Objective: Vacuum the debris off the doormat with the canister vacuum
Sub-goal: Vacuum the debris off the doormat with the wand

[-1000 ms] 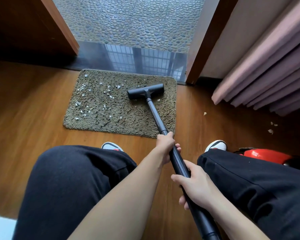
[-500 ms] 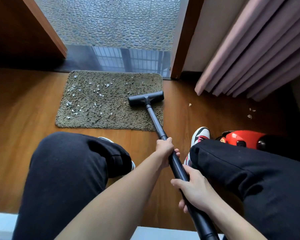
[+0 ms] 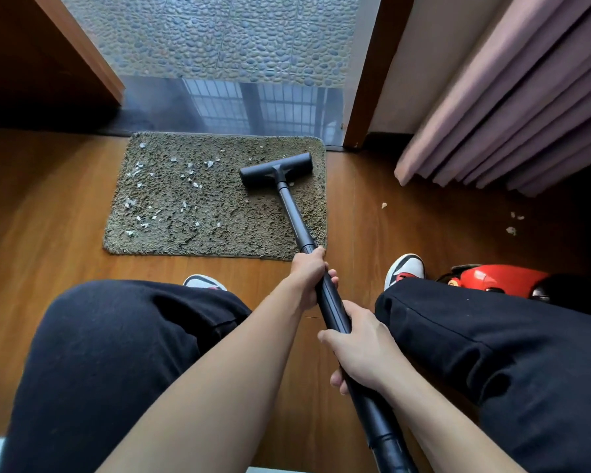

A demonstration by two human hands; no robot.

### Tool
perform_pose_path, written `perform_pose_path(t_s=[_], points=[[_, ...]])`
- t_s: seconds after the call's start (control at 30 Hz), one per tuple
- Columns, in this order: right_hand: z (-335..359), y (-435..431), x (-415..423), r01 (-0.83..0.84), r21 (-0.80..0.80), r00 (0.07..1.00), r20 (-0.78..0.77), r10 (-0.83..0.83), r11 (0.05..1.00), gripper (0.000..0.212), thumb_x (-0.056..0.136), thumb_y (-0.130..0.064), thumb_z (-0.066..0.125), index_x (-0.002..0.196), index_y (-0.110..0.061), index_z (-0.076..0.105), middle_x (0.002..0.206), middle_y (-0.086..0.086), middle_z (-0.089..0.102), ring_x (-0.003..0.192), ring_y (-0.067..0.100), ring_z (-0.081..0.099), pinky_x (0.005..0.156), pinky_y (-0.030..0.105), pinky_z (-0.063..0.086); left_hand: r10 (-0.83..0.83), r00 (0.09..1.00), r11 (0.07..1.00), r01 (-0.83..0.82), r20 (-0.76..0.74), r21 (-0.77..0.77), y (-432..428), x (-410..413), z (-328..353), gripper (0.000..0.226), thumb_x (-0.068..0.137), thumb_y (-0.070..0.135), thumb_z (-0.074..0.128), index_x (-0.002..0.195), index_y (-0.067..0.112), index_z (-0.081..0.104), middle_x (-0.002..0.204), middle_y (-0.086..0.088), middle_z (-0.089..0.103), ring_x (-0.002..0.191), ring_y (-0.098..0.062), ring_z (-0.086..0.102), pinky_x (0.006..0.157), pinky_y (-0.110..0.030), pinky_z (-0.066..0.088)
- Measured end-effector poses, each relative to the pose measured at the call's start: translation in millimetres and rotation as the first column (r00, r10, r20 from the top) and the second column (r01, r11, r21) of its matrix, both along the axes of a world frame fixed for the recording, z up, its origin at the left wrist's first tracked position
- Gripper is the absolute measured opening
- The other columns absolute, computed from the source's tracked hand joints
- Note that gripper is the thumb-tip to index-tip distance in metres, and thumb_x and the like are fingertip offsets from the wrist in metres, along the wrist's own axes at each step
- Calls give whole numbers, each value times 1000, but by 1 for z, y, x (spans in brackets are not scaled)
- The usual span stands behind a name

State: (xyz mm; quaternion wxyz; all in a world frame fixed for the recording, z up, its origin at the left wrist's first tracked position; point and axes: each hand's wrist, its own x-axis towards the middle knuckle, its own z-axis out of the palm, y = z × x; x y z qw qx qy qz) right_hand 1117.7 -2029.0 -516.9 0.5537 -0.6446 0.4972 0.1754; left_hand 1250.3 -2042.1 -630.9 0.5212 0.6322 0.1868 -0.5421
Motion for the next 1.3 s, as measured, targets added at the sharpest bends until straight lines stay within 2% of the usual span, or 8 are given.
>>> perform_pose_path(t_s=[0.27, 0.57, 0.77, 1.03, 1.3], points=[[-5, -6, 14, 14, 22, 1000, 5, -15, 1000, 33, 98, -22, 58, 128, -29, 47, 81, 12, 69, 50, 22, 70, 50, 34, 62, 4, 999, 1000, -4, 41, 7, -8, 14, -5, 16, 103, 22, 49, 99, 8, 44, 65, -4, 43, 39, -12, 47, 41, -22, 44], [20, 9, -38, 25, 32, 1000, -3, -25, 999, 35, 98, -21, 60, 131, -24, 47, 80, 12, 66, 46, 18, 66, 44, 27, 53, -65, 998, 998, 65, -28, 14, 8, -40, 7, 21, 101, 28, 48, 103, 8, 44, 62, -6, 45, 38, -14, 48, 43, -22, 46], [29, 28, -64, 67, 54, 998, -9, -67, 996, 24, 96, -18, 59, 119, -22, 52, 65, 11, 63, 41, 20, 63, 42, 27, 50, -68, 997, 998, 68, -31, 0, 25, -68, 14, 18, 101, 24, 48, 102, 7, 44, 69, -6, 42, 39, -15, 47, 42, -22, 45], [32, 36, -69, 60, 37, 998, -13, -60, 997, 22, 96, -18, 58, 116, -25, 53, 73, 12, 64, 42, 19, 63, 42, 27, 51, -65, 996, 998, 65, -62, -4, 31, -74, 16, 19, 100, 25, 48, 102, 7, 43, 63, -5, 42, 35, -15, 46, 43, -23, 45], [21, 11, -37, 38, 17, 999, 0, -38, 999, 26, 98, -19, 58, 123, -22, 50, 78, 11, 64, 43, 18, 66, 42, 25, 50, -59, 996, 998, 58, -61, -21, 5, -41, 12, 18, 102, 24, 48, 100, 6, 44, 63, -5, 41, 35, -14, 45, 41, -21, 44]])
